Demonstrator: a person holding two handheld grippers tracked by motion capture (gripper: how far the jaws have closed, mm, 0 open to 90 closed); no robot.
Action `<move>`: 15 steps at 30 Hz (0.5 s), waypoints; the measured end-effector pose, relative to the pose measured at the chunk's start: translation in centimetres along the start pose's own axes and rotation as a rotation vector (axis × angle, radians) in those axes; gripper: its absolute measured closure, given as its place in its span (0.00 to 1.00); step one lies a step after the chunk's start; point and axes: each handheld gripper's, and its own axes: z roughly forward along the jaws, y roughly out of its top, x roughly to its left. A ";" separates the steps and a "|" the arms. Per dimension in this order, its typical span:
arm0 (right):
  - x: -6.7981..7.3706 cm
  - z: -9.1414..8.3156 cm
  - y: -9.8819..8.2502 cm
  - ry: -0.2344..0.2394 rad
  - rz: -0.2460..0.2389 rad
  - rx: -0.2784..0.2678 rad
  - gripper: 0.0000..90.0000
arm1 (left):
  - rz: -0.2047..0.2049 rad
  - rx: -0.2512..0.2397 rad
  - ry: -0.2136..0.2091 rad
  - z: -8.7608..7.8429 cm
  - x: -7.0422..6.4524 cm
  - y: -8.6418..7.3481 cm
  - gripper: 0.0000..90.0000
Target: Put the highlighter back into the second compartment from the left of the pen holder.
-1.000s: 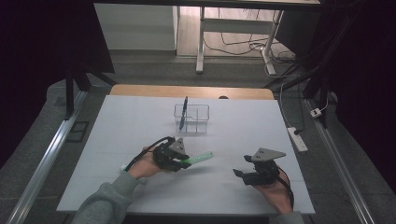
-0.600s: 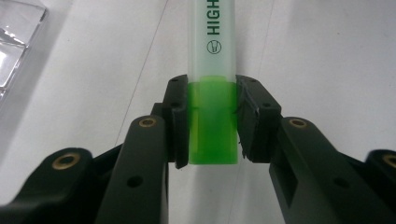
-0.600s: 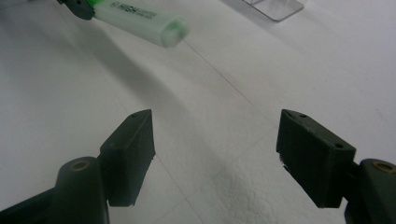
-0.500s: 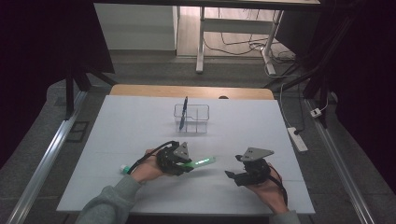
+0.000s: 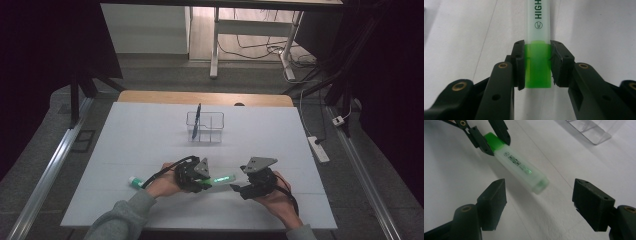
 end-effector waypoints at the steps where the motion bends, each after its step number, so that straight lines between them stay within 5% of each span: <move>1: 0.1 0.1 0.2 0.009 -0.007 0.004 0.30 | 0.000 -0.001 -0.003 0.0 0.0 0.0 0.74; 15: 1.4 2.3 2.3 0.056 -0.129 0.074 0.33 | 0.004 0.001 -0.024 0.4 -0.1 0.4 0.74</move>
